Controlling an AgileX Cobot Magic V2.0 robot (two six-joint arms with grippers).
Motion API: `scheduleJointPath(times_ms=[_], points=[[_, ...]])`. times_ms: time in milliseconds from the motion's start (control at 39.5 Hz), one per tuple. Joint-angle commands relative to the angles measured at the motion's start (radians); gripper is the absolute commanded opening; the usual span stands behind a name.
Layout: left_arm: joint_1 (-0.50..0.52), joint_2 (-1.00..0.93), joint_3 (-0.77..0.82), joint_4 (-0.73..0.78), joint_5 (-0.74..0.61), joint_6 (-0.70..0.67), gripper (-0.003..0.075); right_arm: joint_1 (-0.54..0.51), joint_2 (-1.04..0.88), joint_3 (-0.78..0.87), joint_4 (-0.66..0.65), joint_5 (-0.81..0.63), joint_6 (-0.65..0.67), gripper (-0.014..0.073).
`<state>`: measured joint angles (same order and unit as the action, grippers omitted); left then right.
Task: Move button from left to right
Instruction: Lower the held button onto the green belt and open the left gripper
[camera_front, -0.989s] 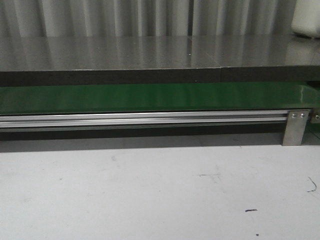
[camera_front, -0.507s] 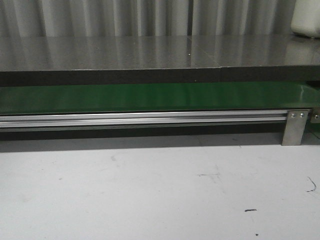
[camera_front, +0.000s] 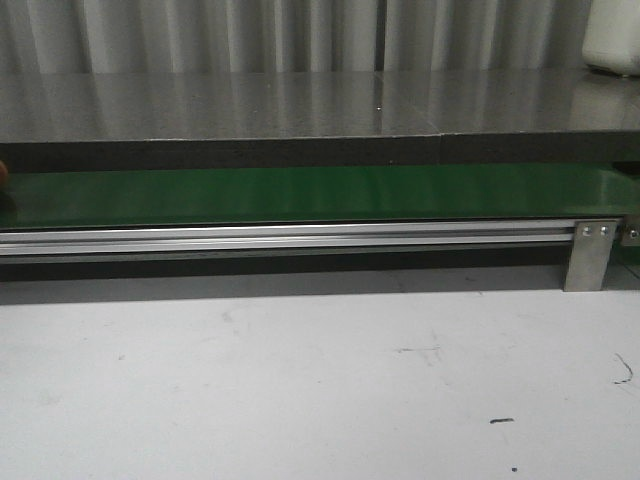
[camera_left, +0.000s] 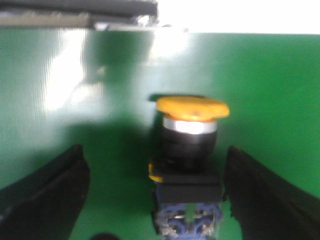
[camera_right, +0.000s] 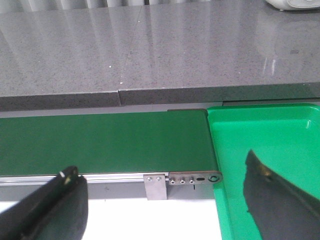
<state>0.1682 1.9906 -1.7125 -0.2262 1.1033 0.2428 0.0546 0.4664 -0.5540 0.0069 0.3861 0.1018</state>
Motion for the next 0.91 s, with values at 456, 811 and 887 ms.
scheduleJointPath(times_ms=[456, 811, 887], points=[[-0.107, -0.223, -0.120, -0.040, 0.181, 0.003, 0.0105, -0.005, 0.012, -0.035, 0.000, -0.084, -0.007, 0.0645], [-0.121, -0.598, 0.267, 0.001, 0.029, 0.005, -0.0021, -0.005, 0.012, -0.035, 0.000, -0.084, -0.007, 0.0645], [-0.129, -0.724, 0.393, 0.001, -0.113, 0.005, -0.0021, -0.005, 0.012, -0.035, 0.000, -0.084, -0.007, 0.0645]])
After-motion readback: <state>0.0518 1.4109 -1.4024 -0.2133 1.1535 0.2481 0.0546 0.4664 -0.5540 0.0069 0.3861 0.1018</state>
